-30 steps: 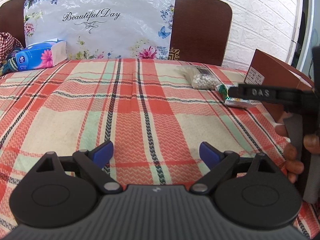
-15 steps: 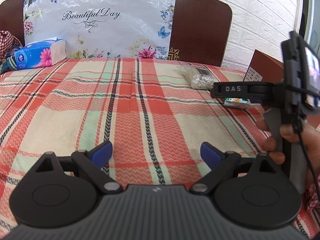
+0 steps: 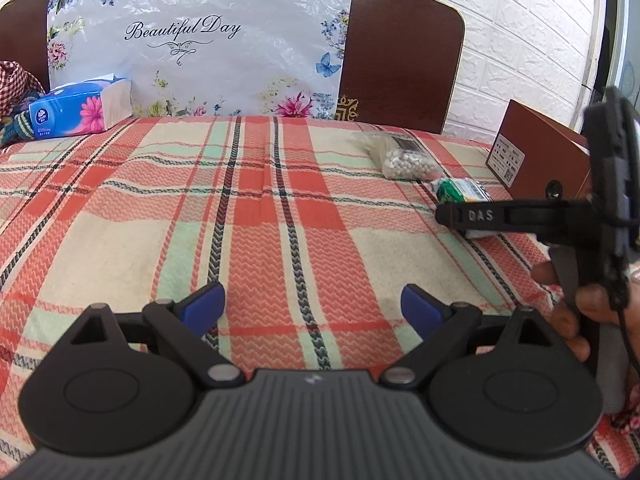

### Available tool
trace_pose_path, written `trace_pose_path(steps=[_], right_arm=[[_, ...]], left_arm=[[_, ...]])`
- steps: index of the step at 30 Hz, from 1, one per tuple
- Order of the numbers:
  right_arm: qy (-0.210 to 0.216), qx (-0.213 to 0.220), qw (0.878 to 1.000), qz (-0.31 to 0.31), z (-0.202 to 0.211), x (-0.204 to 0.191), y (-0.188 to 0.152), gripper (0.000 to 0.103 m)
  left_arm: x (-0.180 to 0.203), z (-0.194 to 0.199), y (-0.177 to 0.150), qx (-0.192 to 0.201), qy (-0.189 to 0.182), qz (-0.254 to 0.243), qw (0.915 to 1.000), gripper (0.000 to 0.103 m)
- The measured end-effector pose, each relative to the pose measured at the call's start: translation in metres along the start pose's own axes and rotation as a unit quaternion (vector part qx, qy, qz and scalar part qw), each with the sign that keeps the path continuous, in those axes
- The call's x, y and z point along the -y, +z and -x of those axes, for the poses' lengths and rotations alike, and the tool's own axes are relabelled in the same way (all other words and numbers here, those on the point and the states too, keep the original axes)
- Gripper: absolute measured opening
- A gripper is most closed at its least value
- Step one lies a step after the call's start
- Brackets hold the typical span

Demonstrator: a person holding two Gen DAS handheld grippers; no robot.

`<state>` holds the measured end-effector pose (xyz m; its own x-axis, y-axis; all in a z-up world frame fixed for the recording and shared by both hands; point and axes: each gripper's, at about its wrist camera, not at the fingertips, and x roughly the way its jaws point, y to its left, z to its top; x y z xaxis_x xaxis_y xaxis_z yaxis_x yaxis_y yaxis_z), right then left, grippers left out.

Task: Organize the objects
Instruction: 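Move the right tool to the green snack packet and grasp it, then lift the snack packet toward the left tool while the left tool grasps it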

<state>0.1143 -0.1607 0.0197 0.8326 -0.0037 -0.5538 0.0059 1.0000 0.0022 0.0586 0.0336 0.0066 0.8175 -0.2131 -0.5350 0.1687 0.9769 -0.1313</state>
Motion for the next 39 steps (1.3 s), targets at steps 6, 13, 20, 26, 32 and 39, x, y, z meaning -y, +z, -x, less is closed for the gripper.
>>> trace_pose_path(steps=[6,13,20,26,32,39], right_arm=[[0.021,-0.004,1.000,0.003,0.035,-0.002,-0.023,0.049],[0.041,-0.002,0.999,0.027,0.073,-0.010,-0.050,0.050],[0.041,0.000,0.999,0.025,0.075,-0.009,-0.052,0.055],[0.040,0.000,0.999,0.021,0.076,-0.007,-0.052,0.064],[0.044,0.002,0.999,0.024,0.077,-0.007,-0.053,0.058],[0.043,0.005,0.998,0.036,0.079,-0.010,-0.054,0.054]], left_arm=[[0.000,0.000,0.000,0.000,0.000,-0.001,1.0000,0.096],[0.000,0.000,0.000,0.000,0.001,-0.002,1.0000,0.096],[0.000,-0.001,0.000,-0.001,0.001,-0.002,1.0000,0.096],[0.001,-0.001,0.000,-0.001,0.002,-0.003,1.0000,0.096],[0.001,-0.001,-0.001,-0.002,0.005,-0.010,0.9999,0.096],[0.001,-0.002,-0.001,-0.003,0.006,-0.011,0.9999,0.096]])
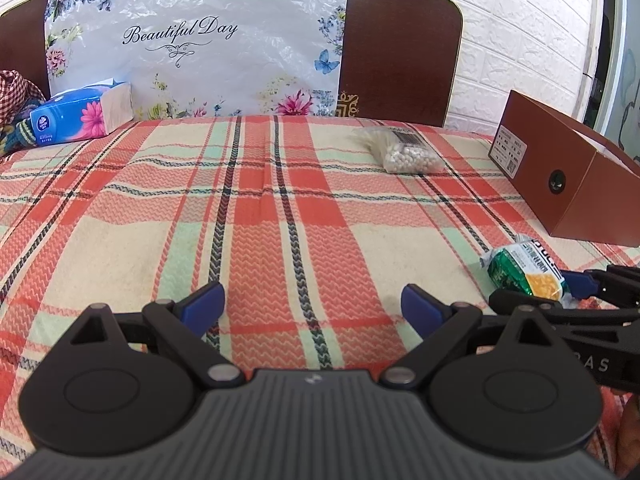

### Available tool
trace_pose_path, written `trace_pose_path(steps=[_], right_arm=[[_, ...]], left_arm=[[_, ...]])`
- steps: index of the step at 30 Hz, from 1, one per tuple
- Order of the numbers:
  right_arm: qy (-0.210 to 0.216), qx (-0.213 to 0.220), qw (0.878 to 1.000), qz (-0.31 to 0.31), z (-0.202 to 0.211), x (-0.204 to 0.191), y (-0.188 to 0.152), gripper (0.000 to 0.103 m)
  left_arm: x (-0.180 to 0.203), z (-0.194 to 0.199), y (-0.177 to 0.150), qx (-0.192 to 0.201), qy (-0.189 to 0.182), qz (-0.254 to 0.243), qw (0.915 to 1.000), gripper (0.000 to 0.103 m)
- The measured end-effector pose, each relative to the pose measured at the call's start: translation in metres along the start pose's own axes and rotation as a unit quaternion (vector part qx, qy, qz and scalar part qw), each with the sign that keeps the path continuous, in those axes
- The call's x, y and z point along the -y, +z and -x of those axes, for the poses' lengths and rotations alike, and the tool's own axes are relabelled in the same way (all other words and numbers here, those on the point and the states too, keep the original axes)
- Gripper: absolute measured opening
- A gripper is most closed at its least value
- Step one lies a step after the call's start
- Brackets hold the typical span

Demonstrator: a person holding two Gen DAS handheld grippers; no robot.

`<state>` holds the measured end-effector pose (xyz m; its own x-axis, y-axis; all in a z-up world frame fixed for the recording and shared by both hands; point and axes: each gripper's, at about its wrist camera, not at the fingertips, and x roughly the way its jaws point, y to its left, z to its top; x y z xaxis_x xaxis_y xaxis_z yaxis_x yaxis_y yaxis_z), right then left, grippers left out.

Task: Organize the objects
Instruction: 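Lift the snack packet toward the left tool while the left tool grasps it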

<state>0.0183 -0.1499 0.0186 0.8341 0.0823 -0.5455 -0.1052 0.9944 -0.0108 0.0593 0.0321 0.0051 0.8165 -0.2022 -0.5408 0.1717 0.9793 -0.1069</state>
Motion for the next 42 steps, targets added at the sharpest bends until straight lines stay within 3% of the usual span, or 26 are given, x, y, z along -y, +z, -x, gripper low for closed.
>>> trace_pose_path(steps=[21,28,32,34,40,42], right_arm=[[0.005,-0.001,1.000,0.002,0.003,-0.001,-0.002,0.052],[0.022,-0.008,0.999,0.025,0.031,-0.004,-0.019,0.050],[0.032,-0.002,0.999,0.033,0.050,-0.005,-0.029,0.058],[0.041,-0.003,0.999,0.022,0.052,0.000,-0.031,0.072],[0.052,-0.005,0.999,0.005,0.052,0.006,-0.031,0.075],[0.052,-0.007,0.999,0.008,0.052,0.006,-0.032,0.076]], left_arm=[[0.000,0.000,-0.001,-0.001,0.000,0.001,1.0000,0.096],[0.002,0.007,0.001,-0.028,-0.005,0.002,0.9996,0.097],[0.004,0.020,0.007,-0.062,-0.032,0.044,0.9966,0.097],[0.009,0.025,0.010,-0.079,-0.062,0.065,0.9928,0.097],[0.043,0.028,0.022,-0.119,-0.155,0.092,0.9765,0.097],[0.058,0.023,0.020,-0.145,-0.167,0.086,0.9715,0.097]])
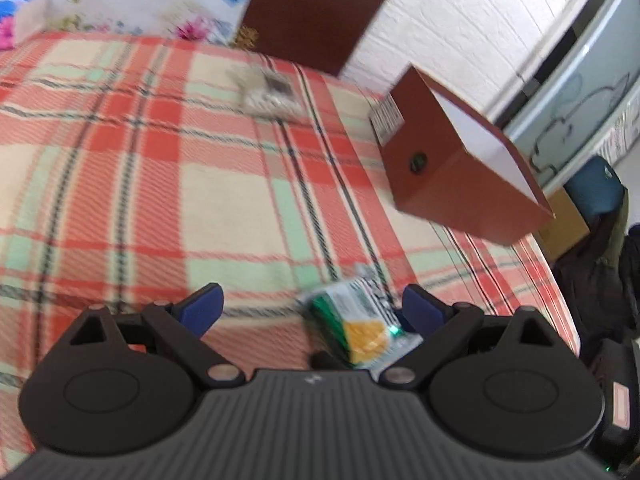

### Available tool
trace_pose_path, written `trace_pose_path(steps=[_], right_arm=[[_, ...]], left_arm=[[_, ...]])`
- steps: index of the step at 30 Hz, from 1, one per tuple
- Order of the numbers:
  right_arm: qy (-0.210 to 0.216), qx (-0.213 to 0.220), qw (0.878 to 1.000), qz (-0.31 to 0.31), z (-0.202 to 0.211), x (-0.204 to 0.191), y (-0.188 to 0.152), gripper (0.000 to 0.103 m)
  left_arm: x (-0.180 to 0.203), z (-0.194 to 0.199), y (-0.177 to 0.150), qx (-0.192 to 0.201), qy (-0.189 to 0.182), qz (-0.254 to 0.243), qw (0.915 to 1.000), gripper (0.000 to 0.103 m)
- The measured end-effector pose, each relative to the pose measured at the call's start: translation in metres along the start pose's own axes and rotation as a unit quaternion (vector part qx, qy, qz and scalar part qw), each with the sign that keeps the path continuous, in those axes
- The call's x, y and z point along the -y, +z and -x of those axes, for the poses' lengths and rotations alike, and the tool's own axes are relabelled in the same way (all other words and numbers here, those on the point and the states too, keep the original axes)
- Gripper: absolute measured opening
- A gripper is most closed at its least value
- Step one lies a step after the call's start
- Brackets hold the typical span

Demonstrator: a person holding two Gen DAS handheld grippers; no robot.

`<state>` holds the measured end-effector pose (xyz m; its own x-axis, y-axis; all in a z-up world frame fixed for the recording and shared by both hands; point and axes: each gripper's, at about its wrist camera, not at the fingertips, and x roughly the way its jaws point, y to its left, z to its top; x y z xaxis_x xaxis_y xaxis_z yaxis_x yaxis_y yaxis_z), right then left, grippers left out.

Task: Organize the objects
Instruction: 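Lift the snack packet toward the left tool while the left tool grasps it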

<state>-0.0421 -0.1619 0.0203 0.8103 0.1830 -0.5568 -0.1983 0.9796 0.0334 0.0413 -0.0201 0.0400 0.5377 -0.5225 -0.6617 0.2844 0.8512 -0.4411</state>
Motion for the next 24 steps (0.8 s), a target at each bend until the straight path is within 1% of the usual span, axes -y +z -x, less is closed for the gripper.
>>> trace_pose_path(steps=[3,4,5,6,7,8,9,10,12,17,20,24], right_arm=[[0.000,-0.002,1.000,0.000,0.001,0.002,-0.001,0.076],[0.003,-0.003,1.000,0.001,0.001,0.002,-0.002,0.073],[0.005,-0.005,1.000,0.003,0.000,0.002,-0.002,0.071],[0.006,-0.003,1.000,0.007,0.000,0.001,-0.002,0.063],[0.014,-0.001,1.000,0.013,0.001,0.000,-0.002,0.051],[0.012,0.002,1.000,0.017,0.001,-0.002,-0.002,0.050],[0.013,0.005,1.000,0.014,0.002,0.000,-0.002,0.048],[0.015,0.008,1.000,0.007,0.004,0.002,-0.001,0.045],[0.010,0.025,1.000,-0.002,0.008,0.009,0.003,0.044],[-0.033,0.099,0.994,-0.003,0.025,0.032,0.030,0.044],[-0.065,0.146,0.987,-0.010,0.032,0.056,0.051,0.044],[-0.119,0.188,0.975,-0.003,0.036,0.087,0.072,0.044]], left_arm=[[0.012,-0.019,-0.007,-0.040,-0.004,0.000,0.9992,0.093],[0.016,-0.023,-0.009,-0.041,0.004,-0.010,0.9991,0.090],[0.021,-0.026,-0.010,-0.040,0.011,-0.021,0.9989,0.083],[0.026,-0.029,-0.011,-0.040,0.014,-0.035,0.9985,0.076],[0.029,-0.032,-0.009,-0.046,0.011,-0.039,0.9981,0.064],[0.030,-0.034,-0.007,-0.048,0.008,-0.034,0.9982,0.057],[0.031,-0.035,-0.003,-0.053,0.002,-0.028,0.9982,0.054],[0.032,-0.035,0.001,-0.056,-0.004,-0.025,0.9981,0.049],[0.044,-0.031,0.010,-0.051,-0.013,-0.035,0.9980,0.047],[0.093,-0.026,0.044,-0.004,-0.025,-0.096,0.9950,0.047],[0.122,-0.028,0.071,0.020,-0.044,-0.125,0.9909,0.047],[0.162,-0.043,0.097,0.036,-0.067,-0.162,0.9838,0.047]])
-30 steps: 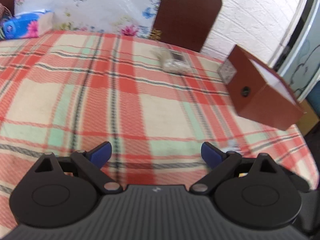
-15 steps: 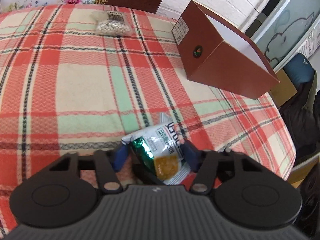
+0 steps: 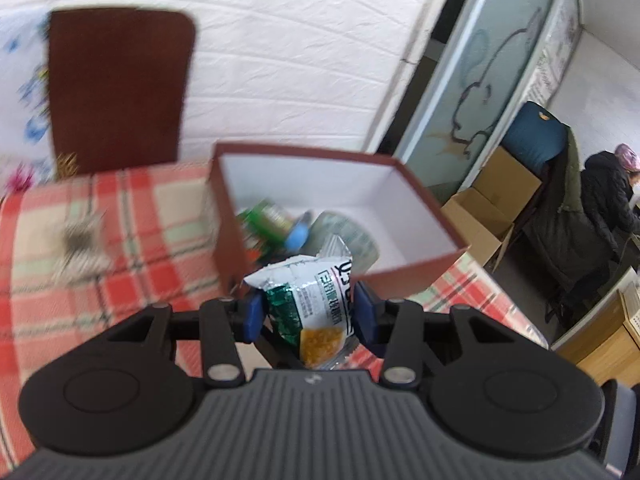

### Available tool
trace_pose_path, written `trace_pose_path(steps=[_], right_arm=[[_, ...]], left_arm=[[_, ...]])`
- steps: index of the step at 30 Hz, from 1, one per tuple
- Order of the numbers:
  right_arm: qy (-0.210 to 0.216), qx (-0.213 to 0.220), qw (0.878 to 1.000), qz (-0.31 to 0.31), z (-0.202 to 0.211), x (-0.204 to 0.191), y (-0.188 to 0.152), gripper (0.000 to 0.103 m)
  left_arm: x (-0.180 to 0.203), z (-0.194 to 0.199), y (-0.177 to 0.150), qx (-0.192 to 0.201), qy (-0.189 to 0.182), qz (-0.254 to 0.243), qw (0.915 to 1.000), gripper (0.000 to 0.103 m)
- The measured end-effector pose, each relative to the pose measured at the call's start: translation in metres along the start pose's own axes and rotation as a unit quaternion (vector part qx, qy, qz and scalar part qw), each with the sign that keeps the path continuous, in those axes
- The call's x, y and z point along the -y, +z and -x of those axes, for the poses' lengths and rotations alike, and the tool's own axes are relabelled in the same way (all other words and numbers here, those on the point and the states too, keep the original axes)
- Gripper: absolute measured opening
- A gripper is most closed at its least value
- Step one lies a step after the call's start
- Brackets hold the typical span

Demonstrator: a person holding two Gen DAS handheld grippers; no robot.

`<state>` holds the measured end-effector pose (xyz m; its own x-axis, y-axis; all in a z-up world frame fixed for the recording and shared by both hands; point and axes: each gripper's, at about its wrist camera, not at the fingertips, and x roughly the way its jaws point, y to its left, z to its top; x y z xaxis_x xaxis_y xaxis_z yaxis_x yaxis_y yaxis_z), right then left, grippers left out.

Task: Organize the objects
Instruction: 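Lift the snack packet toward the left tool while the left tool grasps it, then lower the snack packet into the brown box with the left tool and release, then move the right tool to the white bead bag and grasp it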

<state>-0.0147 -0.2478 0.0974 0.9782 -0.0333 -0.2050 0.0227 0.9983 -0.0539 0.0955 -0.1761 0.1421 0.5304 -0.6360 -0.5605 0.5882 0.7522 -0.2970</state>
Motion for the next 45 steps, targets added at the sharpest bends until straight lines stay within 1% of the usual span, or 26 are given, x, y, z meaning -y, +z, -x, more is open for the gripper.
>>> trace_pose_path(steps=[4,6,7,8,9,10,11,13,14,17,21,23,25,27,29,31,33,35,36,38,39,40,41,42,43,45], right_arm=[[-0.049,0.021,0.999,-0.005,-0.015,0.034,0.006,0.044],[-0.078,0.021,0.997,-0.012,-0.028,0.052,0.004,0.044],[-0.096,0.018,0.995,-0.017,-0.037,0.061,0.001,0.048],[-0.115,0.014,0.993,-0.017,-0.047,0.068,-0.002,0.054],[-0.127,0.002,0.992,-0.013,-0.057,0.074,-0.006,0.069],[-0.131,-0.012,0.991,-0.008,-0.066,0.078,-0.009,0.073],[-0.134,-0.016,0.991,-0.009,-0.070,0.081,-0.013,0.073],[-0.129,-0.006,0.991,-0.026,-0.065,0.085,-0.017,0.075],[-0.128,-0.001,0.991,-0.028,-0.063,0.084,-0.018,0.075],[-0.127,0.013,0.991,-0.027,-0.055,0.078,-0.021,0.075],[-0.127,0.030,0.991,-0.030,-0.039,0.067,-0.026,0.077],[-0.120,0.037,0.992,-0.029,-0.024,0.053,-0.027,0.079],[-0.108,0.044,0.993,-0.017,-0.012,0.041,-0.031,0.079],[-0.094,0.046,0.995,0.005,-0.012,0.022,-0.037,0.079],[-0.063,0.037,0.997,0.028,-0.012,0.001,-0.039,0.079],[-0.018,0.022,0.999,0.047,-0.014,-0.018,-0.040,0.079],[0.025,0.003,0.998,0.066,-0.020,-0.041,-0.038,0.080],[0.067,-0.041,0.993,0.088,-0.036,-0.062,-0.035,0.080],[0.081,-0.066,0.990,0.097,-0.047,-0.073,-0.036,0.078],[0.096,-0.087,0.987,0.097,-0.057,-0.097,-0.040,0.078],[0.102,-0.098,0.986,0.088,-0.069,-0.100,-0.038,0.078],[0.105,-0.106,0.986,0.074,-0.081,-0.102,-0.035,0.078],[0.106,-0.107,0.987,0.056,-0.093,-0.099,-0.029,0.078],[0.107,-0.104,0.988,0.035,-0.104,-0.099,-0.023,0.080],[0.106,-0.099,0.989,0.016,-0.113,-0.098,-0.019,0.081],[0.094,-0.099,0.990,-0.019,-0.132,-0.095,-0.013,0.081]], left_arm=[[0.022,-0.030,0.022,0.003,-0.016,-0.031,0.9994,0.047],[0.030,-0.047,0.026,0.006,-0.005,-0.048,0.9988,0.056],[0.033,-0.056,0.027,0.011,0.014,-0.056,0.9983,0.064],[0.035,-0.063,0.026,0.015,0.037,-0.062,0.9973,0.067],[0.034,-0.069,0.025,0.014,0.057,-0.066,0.9961,0.067],[0.032,-0.075,0.023,0.010,0.069,-0.068,0.9952,0.067],[0.029,-0.077,0.022,0.004,0.079,-0.065,0.9948,0.067],[0.022,-0.077,0.015,-0.001,0.084,-0.062,0.9945,0.067],[0.017,-0.074,0.013,-0.002,0.087,-0.061,0.9943,0.071],[0.014,-0.061,0.006,0.012,0.088,-0.056,0.9945,0.072],[0.013,-0.034,-0.011,0.042,0.089,-0.074,0.9923,0.074],[0.004,-0.020,-0.021,0.056,0.092,-0.066,0.9920,0.076],[-0.008,-0.005,-0.033,0.064,0.086,-0.047,0.9931,0.078],[-0.023,0.009,-0.045,0.067,0.087,-0.029,0.9935,0.081],[-0.042,0.024,-0.057,0.068,0.102,-0.017,0.9923,0.085],[-0.065,0.040,-0.068,0.069,0.124,0.002,0.9899,0.085],[-0.093,0.056,-0.079,0.071,0.165,0.030,0.9833,0.084],[-0.126,0.070,-0.091,0.067,0.217,0.061,0.9720,0.084],[-0.142,0.075,-0.098,0.063,0.251,0.071,0.9633,0.084],[-0.174,0.083,-0.115,0.053,0.318,0.079,0.9431,0.084],[-0.188,0.085,-0.125,0.043,0.344,0.087,0.9339,0.083],[-0.201,0.087,-0.136,0.033,0.360,0.098,0.9273,0.082],[-0.213,0.089,-0.147,0.031,0.368,0.108,0.9231,0.087],[-0.214,0.097,-0.157,0.063,0.360,0.104,0.9250,0.086],[-0.215,0.103,-0.162,0.081,0.347,0.110,0.9279,0.087],[-0.212,0.098,-0.159,0.078,0.348,0.101,0.9287,0.090]])
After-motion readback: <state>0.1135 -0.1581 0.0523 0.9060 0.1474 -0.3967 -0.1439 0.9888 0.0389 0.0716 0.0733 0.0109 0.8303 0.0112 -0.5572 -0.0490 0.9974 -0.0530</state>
